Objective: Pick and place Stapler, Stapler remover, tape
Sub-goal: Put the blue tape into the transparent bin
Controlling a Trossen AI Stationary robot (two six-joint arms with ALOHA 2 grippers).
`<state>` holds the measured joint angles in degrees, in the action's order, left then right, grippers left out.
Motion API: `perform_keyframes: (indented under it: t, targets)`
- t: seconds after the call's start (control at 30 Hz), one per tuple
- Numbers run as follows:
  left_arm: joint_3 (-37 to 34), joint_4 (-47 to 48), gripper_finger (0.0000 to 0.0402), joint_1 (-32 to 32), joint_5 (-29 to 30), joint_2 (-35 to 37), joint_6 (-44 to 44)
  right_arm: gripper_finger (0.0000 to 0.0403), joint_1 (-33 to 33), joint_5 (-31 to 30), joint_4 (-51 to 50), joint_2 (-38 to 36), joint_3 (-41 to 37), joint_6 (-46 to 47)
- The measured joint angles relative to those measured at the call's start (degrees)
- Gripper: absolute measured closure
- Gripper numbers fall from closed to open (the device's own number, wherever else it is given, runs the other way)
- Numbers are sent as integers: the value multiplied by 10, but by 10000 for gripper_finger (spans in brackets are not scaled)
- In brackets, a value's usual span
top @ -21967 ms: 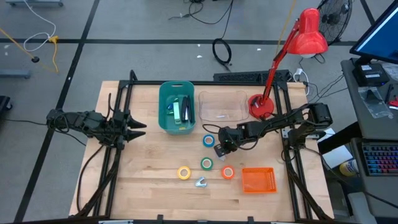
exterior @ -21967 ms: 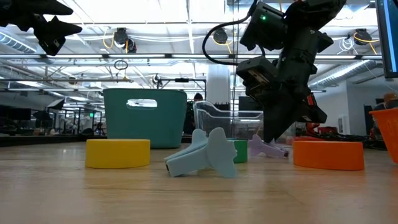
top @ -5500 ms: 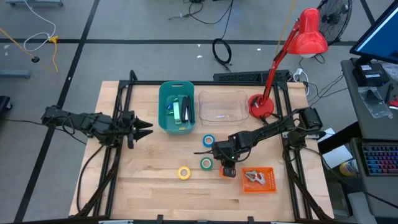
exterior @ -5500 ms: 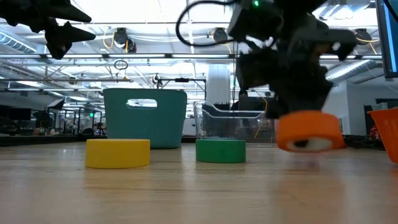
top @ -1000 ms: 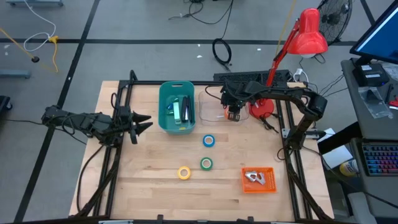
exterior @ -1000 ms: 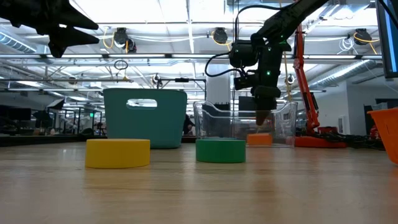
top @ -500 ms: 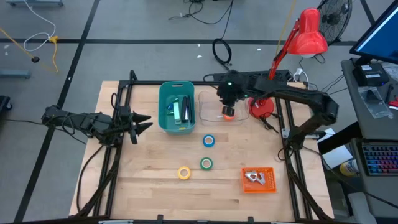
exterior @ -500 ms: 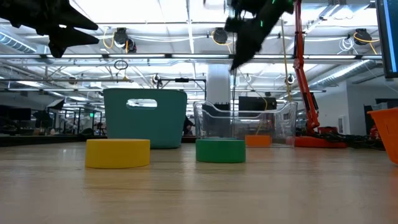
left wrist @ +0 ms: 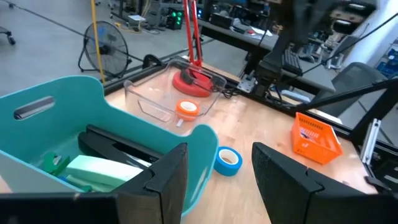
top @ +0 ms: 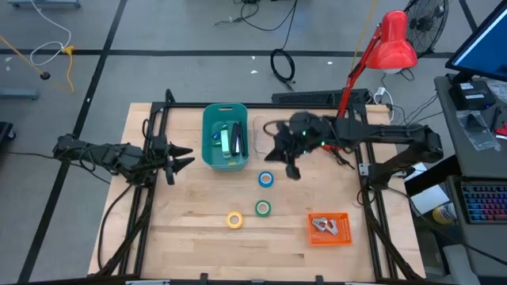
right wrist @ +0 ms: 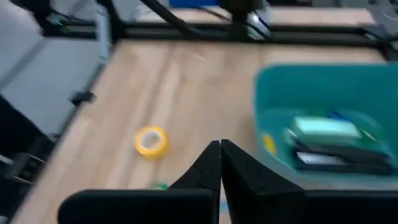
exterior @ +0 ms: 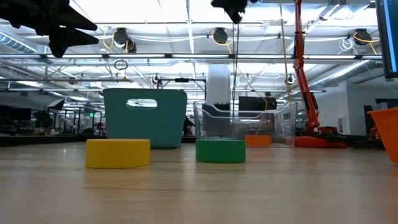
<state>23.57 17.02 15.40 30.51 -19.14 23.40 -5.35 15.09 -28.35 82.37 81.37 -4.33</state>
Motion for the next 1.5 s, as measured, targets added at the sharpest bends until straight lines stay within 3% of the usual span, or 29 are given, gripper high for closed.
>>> perform_keyframes:
  t: [0.2,0.57,0.67,0.97,1.1,1.5]
  targets:
    - [0,-1,222,0,-36,0,-3,401,50,-35,51,17,1,28]
    - [0,-1,222,0,-72,0,-5,391,74,-60,-6,71,0,11]
    - [0,-3,222,0,-71,0,-6,378,74,-60,-50,111,-1,-14]
    - [0,-2,222,0,-85,0,3,319,73,-54,-60,204,-1,-90]
    - [0,-1,222,0,-86,0,11,291,69,-29,-72,225,0,-105]
    - [0,-1,222,0,-86,0,9,240,43,-34,-70,271,0,-129]
